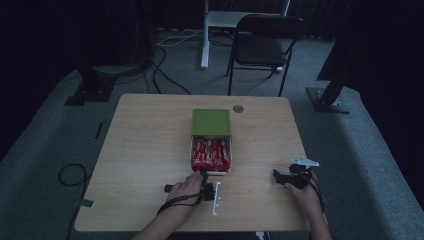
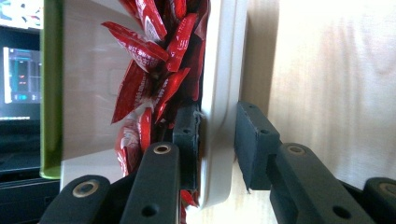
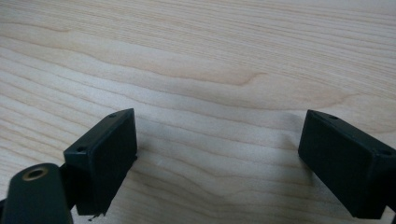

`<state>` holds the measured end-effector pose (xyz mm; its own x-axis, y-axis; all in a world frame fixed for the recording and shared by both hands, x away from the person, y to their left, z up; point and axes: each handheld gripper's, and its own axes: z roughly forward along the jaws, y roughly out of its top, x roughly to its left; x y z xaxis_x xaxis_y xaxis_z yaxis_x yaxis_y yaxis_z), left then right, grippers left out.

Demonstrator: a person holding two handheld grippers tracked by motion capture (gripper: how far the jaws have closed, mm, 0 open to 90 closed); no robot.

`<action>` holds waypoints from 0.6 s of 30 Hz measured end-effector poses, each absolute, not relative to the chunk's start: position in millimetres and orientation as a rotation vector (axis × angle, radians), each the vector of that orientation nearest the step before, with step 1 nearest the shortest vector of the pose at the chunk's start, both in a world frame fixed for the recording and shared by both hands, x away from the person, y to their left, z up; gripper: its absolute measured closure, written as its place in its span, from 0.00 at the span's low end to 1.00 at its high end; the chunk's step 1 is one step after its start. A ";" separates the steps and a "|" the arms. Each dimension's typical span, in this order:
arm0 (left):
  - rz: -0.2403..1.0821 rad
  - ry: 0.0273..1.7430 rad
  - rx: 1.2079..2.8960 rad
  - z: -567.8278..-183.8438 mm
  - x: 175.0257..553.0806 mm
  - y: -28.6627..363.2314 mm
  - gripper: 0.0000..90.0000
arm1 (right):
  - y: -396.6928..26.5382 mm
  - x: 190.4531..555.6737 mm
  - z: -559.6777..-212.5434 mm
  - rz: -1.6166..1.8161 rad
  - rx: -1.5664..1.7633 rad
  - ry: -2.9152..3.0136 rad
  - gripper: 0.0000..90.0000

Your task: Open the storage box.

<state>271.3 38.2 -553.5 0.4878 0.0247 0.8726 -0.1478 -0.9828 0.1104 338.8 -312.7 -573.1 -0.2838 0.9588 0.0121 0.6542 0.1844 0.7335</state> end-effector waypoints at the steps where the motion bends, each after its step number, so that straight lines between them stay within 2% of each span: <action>1: 1.508 -0.107 2.548 -554.3 270.3 38.0 0.80 | -312.7 338.8 -573.1 0.889 1.510 2.011 0.12; 18: 1.472 -0.096 2.539 -547.9 258.9 38.1 0.81 | -312.6 338.8 -573.1 0.889 1.510 2.010 0.12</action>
<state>258.9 38.1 -547.9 0.5005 0.0461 0.8645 -0.1583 -0.9769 0.1437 338.8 -312.6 -573.1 -0.2837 0.9588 0.0123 0.6542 0.1841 0.7336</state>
